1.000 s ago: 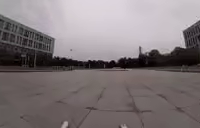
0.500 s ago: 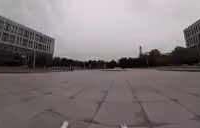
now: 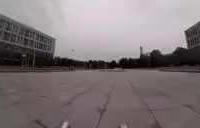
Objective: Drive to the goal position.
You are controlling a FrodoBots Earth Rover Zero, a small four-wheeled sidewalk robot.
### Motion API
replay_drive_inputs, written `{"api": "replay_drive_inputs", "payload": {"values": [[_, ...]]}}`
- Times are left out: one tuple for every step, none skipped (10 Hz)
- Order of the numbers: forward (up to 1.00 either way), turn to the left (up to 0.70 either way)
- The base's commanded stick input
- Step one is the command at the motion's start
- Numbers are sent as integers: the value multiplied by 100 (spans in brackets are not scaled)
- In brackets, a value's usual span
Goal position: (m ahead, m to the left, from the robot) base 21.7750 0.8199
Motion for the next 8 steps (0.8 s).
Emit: {"api": "replay_drive_inputs", "payload": {"values": [[70, -9], [70, -3], [70, -1], [70, 0], [70, 0], [70, 0], [70, 0], [70, 0]]}}
